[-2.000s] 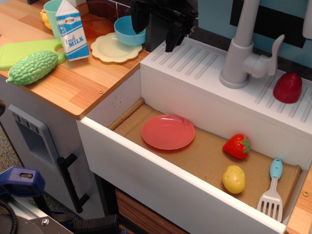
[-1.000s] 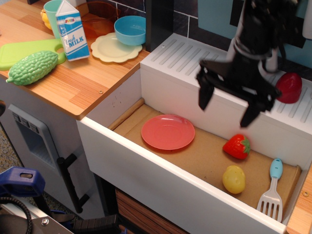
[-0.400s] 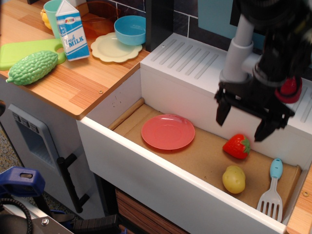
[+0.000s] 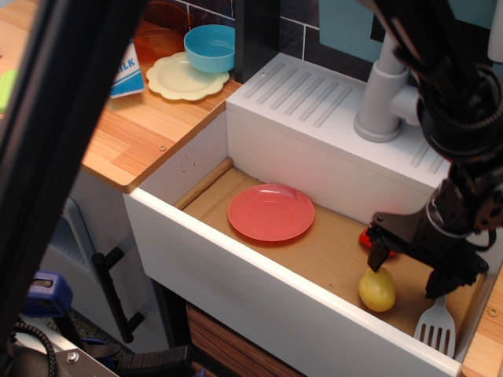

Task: Put potato on plate

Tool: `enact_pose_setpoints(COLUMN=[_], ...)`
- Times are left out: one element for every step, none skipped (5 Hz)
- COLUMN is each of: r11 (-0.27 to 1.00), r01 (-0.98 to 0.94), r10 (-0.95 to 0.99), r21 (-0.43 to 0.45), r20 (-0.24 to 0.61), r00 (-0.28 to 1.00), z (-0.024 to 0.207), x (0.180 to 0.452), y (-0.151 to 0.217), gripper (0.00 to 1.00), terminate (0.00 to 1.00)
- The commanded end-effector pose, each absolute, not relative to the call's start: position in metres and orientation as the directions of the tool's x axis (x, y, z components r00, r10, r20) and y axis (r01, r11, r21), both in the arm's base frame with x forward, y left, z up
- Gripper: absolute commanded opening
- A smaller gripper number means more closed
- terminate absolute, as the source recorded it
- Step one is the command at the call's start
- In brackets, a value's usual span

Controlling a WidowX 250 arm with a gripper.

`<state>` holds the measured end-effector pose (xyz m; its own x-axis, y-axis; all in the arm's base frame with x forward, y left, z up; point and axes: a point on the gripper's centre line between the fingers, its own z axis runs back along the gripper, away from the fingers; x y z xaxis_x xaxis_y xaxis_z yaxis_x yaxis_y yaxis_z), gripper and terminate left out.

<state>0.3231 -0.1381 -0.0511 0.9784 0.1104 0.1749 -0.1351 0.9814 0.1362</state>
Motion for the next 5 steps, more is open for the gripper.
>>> enact_pose_setpoints(r11=[0.982, 0.982, 0.986, 0.986, 0.984], r01=[-0.128, -0.136, -0.145, -0.166, -0.174], r10=[0.101, 0.11, 0.128, 0.159, 0.166], r21=[0.137, 0.128, 0.076, 0.026, 0.042], r20=[0.189, 0.194, 0.195, 0.169, 0.146], r00=[0.977, 0.975, 0.972, 0.973, 0.975], z=[-0.043, -0.054, -0.069, -0.073, -0.059], x=[0.319, 0.309, 0.309, 0.31, 0.31], y=[-0.129, -0.122, -0.114, -0.104, -0.09], gripper=[1.0, 1.0, 1.0, 0.0, 0.0], terminate=[0.0, 0.0, 0.0, 0.0, 0.0])
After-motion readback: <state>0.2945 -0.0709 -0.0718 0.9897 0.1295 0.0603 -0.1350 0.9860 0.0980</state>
